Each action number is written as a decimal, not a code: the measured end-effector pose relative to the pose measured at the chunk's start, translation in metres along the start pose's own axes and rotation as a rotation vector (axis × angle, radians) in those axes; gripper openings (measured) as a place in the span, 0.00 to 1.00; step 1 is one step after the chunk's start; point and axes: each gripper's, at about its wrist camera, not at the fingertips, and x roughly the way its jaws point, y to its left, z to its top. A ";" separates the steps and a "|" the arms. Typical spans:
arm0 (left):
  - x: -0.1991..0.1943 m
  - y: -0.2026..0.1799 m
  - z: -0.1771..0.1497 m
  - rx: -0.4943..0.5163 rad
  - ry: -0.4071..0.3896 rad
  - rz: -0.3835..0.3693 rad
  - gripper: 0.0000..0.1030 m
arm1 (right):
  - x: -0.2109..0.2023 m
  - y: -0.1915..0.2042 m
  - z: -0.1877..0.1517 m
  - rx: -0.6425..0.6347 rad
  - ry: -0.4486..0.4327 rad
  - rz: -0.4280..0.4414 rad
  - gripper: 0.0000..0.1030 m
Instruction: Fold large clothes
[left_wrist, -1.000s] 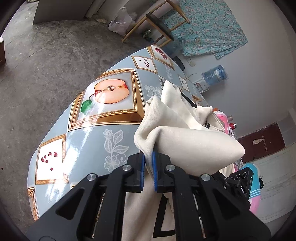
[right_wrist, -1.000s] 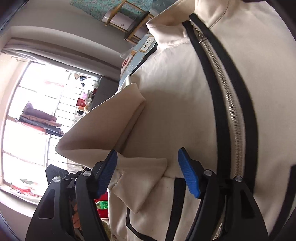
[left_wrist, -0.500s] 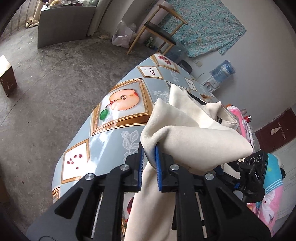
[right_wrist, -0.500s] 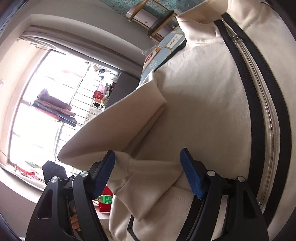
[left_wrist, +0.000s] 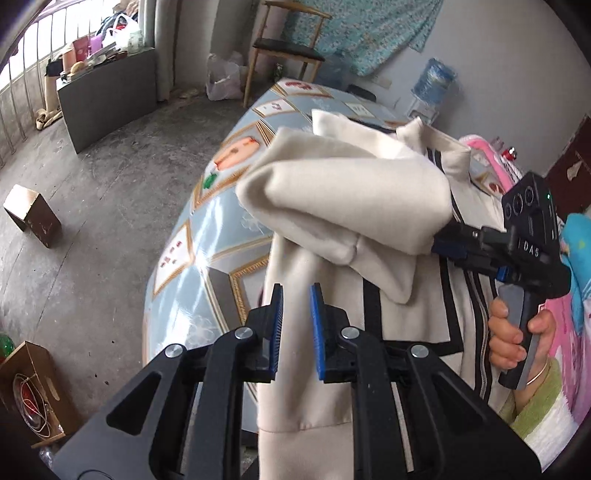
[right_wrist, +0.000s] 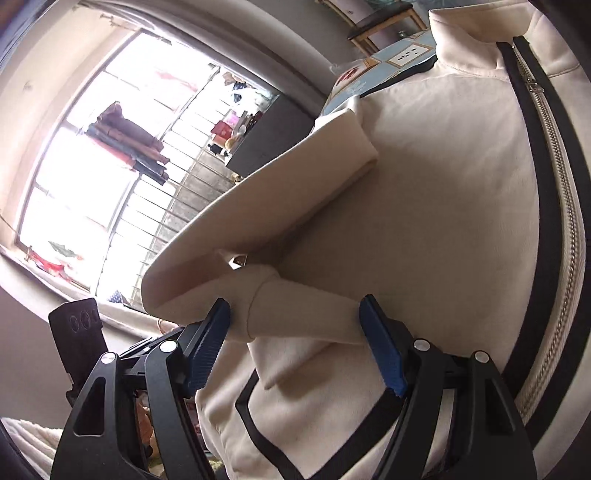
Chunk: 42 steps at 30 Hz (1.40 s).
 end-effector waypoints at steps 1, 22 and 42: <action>0.005 -0.005 -0.002 0.001 0.013 -0.008 0.14 | 0.001 0.002 0.000 -0.009 0.000 -0.011 0.67; 0.037 -0.031 0.077 0.040 -0.050 0.006 0.14 | 0.003 0.056 -0.022 -0.542 0.096 -0.440 0.62; -0.022 0.005 0.105 0.011 -0.267 -0.044 0.21 | -0.178 0.044 0.035 -0.208 -0.311 -0.402 0.05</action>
